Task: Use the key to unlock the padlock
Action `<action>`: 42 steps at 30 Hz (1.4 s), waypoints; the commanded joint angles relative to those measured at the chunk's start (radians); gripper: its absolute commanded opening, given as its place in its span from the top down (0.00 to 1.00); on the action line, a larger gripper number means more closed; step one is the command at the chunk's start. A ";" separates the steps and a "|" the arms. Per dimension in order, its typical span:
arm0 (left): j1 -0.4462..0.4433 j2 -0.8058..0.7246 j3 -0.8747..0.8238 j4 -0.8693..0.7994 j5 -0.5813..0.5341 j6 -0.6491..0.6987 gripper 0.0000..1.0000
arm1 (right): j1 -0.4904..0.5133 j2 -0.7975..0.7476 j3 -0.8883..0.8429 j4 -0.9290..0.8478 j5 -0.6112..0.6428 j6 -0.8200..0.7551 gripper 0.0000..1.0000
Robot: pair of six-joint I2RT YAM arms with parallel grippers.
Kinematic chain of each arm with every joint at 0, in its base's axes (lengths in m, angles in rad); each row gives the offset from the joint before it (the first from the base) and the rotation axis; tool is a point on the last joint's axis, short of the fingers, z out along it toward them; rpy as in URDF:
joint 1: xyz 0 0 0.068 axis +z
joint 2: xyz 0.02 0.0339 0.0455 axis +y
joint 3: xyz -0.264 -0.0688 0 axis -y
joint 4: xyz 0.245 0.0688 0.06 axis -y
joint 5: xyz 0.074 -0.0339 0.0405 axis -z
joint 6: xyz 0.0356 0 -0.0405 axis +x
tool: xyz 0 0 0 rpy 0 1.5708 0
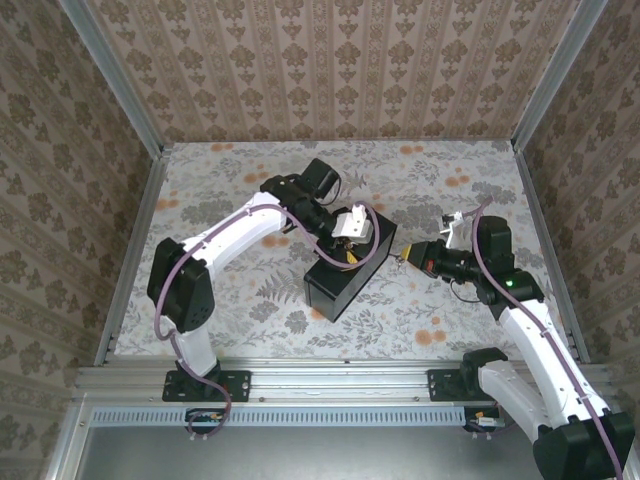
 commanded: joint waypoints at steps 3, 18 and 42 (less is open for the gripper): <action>0.007 0.049 0.052 -0.061 0.013 0.028 0.34 | -0.003 -0.014 -0.011 0.003 -0.024 -0.003 1.00; -0.019 0.101 0.113 -0.137 -0.012 0.046 0.51 | -0.004 -0.007 -0.031 0.023 -0.031 -0.004 1.00; 0.060 -0.164 -0.240 0.282 0.102 -0.196 0.73 | 0.055 0.149 -0.043 0.412 -0.179 0.118 1.00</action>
